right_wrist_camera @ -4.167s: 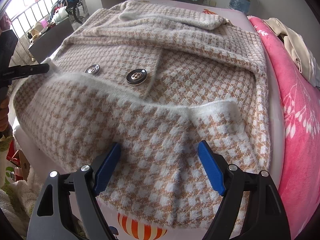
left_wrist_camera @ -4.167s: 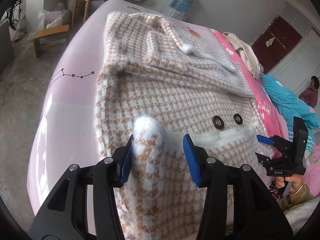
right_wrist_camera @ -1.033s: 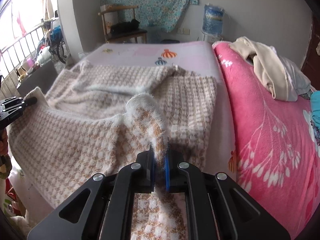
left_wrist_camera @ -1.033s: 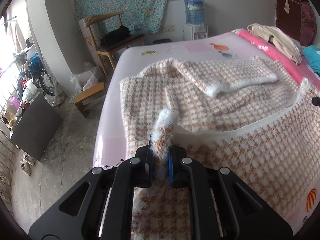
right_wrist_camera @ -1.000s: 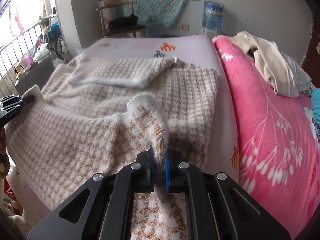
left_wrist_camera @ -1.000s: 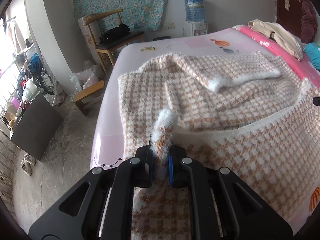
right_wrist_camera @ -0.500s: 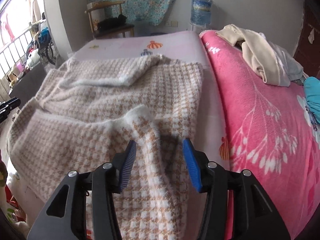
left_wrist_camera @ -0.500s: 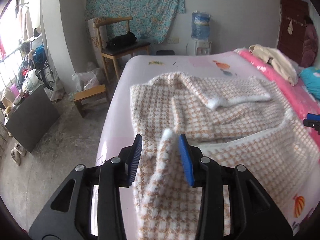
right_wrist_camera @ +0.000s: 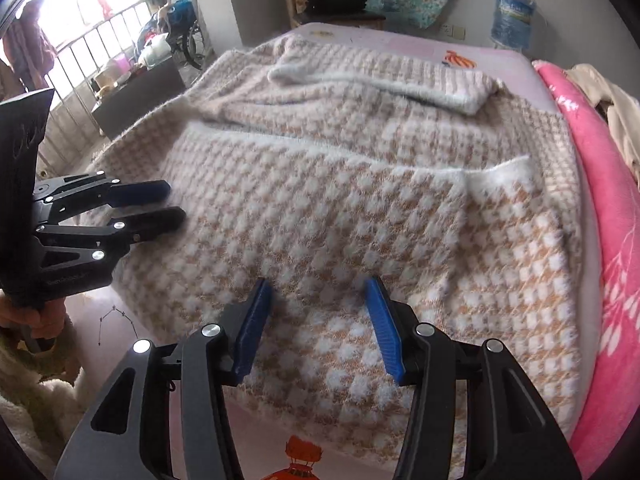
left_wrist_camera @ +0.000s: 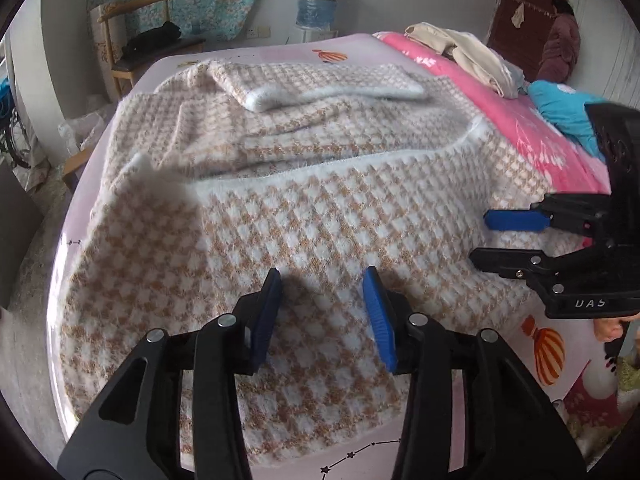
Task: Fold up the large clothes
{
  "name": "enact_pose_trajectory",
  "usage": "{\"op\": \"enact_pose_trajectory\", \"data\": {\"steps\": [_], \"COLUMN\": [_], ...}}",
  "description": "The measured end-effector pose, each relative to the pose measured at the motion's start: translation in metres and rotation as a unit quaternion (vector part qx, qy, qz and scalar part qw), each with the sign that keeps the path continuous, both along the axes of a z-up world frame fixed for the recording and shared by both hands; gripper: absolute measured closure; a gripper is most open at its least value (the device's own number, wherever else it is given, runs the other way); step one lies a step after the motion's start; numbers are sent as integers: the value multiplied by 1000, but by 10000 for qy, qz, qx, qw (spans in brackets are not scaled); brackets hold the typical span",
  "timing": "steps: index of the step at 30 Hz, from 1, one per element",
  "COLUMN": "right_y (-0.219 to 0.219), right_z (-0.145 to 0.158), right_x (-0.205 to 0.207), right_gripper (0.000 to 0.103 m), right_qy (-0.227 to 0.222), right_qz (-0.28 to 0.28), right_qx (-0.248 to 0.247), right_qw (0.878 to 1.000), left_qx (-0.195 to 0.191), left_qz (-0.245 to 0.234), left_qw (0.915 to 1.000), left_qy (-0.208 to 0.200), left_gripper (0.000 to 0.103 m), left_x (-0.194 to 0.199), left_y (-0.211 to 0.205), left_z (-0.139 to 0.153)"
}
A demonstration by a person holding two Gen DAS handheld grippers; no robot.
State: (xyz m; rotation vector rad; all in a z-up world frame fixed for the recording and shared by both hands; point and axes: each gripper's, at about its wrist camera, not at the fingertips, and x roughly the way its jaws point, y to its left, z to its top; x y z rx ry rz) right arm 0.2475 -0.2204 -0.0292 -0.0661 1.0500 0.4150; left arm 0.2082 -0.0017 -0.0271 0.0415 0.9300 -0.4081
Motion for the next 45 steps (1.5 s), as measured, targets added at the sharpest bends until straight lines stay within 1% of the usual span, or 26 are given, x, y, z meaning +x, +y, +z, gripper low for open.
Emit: {"op": "enact_pose_trajectory", "data": {"steps": [2,5,7,8,10,11,14,16,20,22,24,25,26,29,30,31,35,36,37,39,40,41,42,45], "right_y": [-9,-27,-45,-56,-77,-88,-115,-127,-141,-145,-147,-148,-149,-151,-150,-149,-143,-142,-139,-135,-133,-133,-133,-123], "right_z": [4,21,32,36,40,39,33,28,17,11,6,5,4,4,5,8,16,15,11,2,-2,-5,-5,16], "right_x": [0,-4,-5,-5,-1,3,10,14,26,31,35,37,39,43,43,43,37,38,40,44,45,45,44,26], "right_gripper": [55,54,49,43,37,37,37,37,37,37,37,37,37,38,38,42,43,43,46,59,77,90,93,95], "right_qy": [72,-154,-308,-362,-401,-363,-150,-37,180,271,306,293,299,322,300,265,144,160,217,334,390,479,502,73], "right_qz": [-112,-356,-561,-690,-938,-1064,-1354,-1414,-1473,-1427,-1368,-1357,-1348,-1277,-1240,-1186,-1020,-1020,-1042,-1035,-1076,-1098,-1102,-1102], "right_qx": [118,101,184,206,288,351,618,750,856,939,901,853,849,934,927,938,933,873,768,560,474,544,693,462], "right_qw": [9998,9992,9978,9967,9944,9930,9888,9871,9852,9849,9860,9866,9868,9869,9875,9882,9903,9908,9914,9925,9923,9913,9902,9928], "left_qx": [24,-35,2,50,123,145,130,120,157,137,135,121,102,66,56,72,272,323,368,440,471,485,520,688], "left_qz": [116,366,634,780,993,1076,1117,1066,1081,1106,1145,1164,1175,1178,1160,1137,1106,1113,1120,1155,1191,1195,1191,1221], "left_qw": [9999,9991,9972,9959,9940,9932,9932,9941,9940,9937,9932,9930,9929,9927,9929,9932,9931,9928,9924,9918,9914,9915,9914,9897], "left_qy": [-14,-231,-399,-446,-448,-408,-283,-169,-11,70,128,143,165,245,255,251,284,317,340,319,256,195,116,-285], "left_gripper": [61,61,59,56,55,55,55,55,55,56,57,59,65,71,71,71,71,71,71,71,79,88,91,94], "left_x": [0,-1,3,6,16,21,37,48,65,70,74,75,76,77,76,74,73,74,75,76,75,73,70,53], "left_y": [10,35,55,64,78,84,93,94,92,93,93,95,95,95,94,93,89,88,88,87,87,86,83,78], "left_z": [7,23,33,35,37,36,32,28,20,17,13,12,11,8,8,8,5,3,1,-2,-2,0,4,25]}}
